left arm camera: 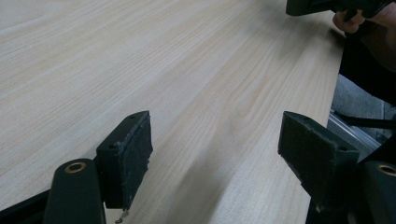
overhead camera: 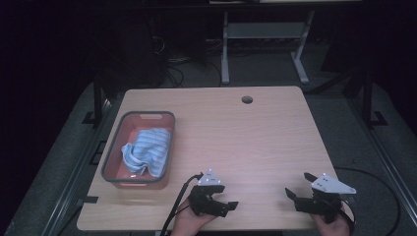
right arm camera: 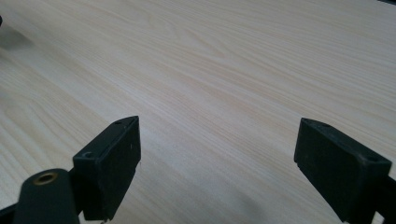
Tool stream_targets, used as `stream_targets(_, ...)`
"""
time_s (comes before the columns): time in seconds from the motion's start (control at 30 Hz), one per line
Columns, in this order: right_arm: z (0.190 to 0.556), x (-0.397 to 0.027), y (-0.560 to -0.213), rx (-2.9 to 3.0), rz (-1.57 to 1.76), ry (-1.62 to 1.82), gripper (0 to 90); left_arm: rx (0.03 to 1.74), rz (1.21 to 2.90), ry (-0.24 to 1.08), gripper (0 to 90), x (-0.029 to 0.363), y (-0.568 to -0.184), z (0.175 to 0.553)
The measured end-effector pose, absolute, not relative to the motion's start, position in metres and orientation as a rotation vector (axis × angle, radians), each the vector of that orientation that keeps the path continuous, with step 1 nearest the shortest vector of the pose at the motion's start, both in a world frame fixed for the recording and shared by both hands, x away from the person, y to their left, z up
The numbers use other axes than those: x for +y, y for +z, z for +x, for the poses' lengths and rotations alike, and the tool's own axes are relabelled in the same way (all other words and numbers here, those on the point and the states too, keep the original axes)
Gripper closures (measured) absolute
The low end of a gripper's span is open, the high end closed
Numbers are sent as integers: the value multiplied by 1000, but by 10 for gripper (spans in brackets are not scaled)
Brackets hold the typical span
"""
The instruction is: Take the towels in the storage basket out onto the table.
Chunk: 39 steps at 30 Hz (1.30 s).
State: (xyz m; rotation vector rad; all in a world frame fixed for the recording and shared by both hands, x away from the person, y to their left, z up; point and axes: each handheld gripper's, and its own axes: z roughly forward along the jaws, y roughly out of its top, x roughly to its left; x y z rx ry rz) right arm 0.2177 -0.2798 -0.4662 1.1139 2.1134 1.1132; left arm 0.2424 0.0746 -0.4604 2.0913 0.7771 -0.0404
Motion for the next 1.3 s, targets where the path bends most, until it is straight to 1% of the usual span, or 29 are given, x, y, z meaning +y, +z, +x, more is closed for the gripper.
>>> stream_targets(0.23, 217, -279, -464, 2111, 1107, 1118, 142, 777, 2094, -55, 255, 75, -460, 243)
stream_targets(0.43, 216, -278, -464, 2111, 1105, 1115, 142, 767, 2089, -41, 255, 74, -450, 248)
stream_targets(0.47, 215, -278, -463, 2109, 1103, 1111, 142, 766, 2082, -81, 255, 74, -447, 252)
stream_targets(0.53, 215, -278, -463, 2108, 1102, 1110, 142, 769, 2078, -86, 255, 73, -444, 253)
stream_targets(0.63, 215, -277, -463, 2109, 1112, 1112, 142, 749, 2084, -95, 250, 69, -431, 261)
stream_targets(0.77, 215, -276, -462, 2110, 1103, 1111, 142, 742, 2102, -88, 240, 67, -424, 267)
stream_targets(0.87, 214, -276, -462, 2109, 1104, 1110, 142, 728, 2106, -142, 242, 63, -416, 277)
stream_targets(1.03, 214, -276, -461, 2108, 1098, 1108, 142, 728, 2128, -178, 243, 60, -408, 292)
stream_targets(1.3, 213, -277, -460, 2104, 1100, 1118, 142, 730, 2132, -182, 241, 57, -393, 309)
